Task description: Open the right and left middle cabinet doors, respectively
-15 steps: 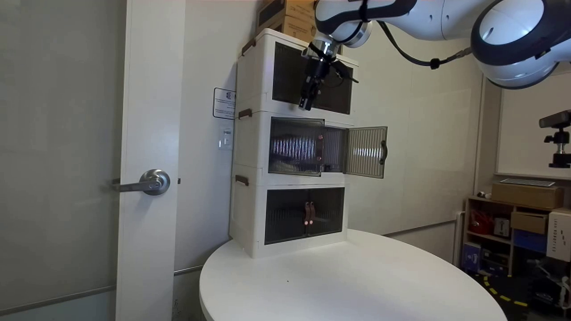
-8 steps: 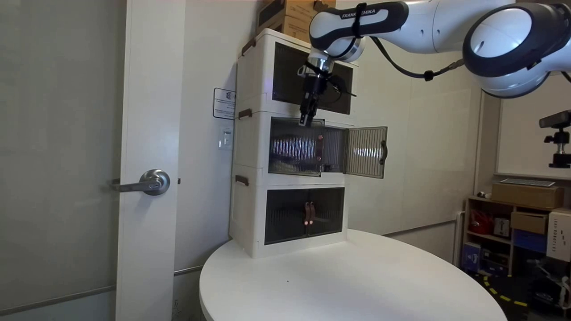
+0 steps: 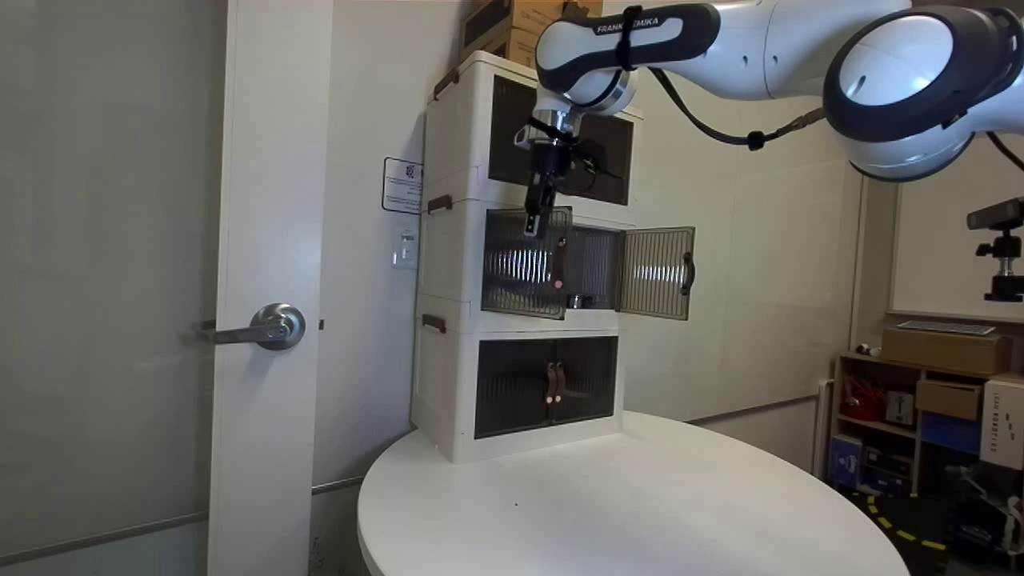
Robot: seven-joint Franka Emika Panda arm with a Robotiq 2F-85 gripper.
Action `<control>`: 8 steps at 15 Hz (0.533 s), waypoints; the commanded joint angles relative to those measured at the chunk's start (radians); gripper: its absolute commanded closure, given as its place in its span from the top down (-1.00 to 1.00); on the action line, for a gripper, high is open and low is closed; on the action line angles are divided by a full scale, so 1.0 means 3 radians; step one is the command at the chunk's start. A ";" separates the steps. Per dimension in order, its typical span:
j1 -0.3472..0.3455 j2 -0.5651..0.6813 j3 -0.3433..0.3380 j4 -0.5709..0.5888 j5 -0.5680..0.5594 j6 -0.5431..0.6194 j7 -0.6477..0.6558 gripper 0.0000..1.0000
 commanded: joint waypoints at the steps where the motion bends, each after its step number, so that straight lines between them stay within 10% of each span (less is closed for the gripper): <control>1: 0.0082 0.0078 -0.0026 0.0215 -0.0058 -0.0169 0.0017 1.00; 8: 0.0158 0.0058 -0.0047 0.0270 -0.0106 -0.0142 0.0031 1.00</control>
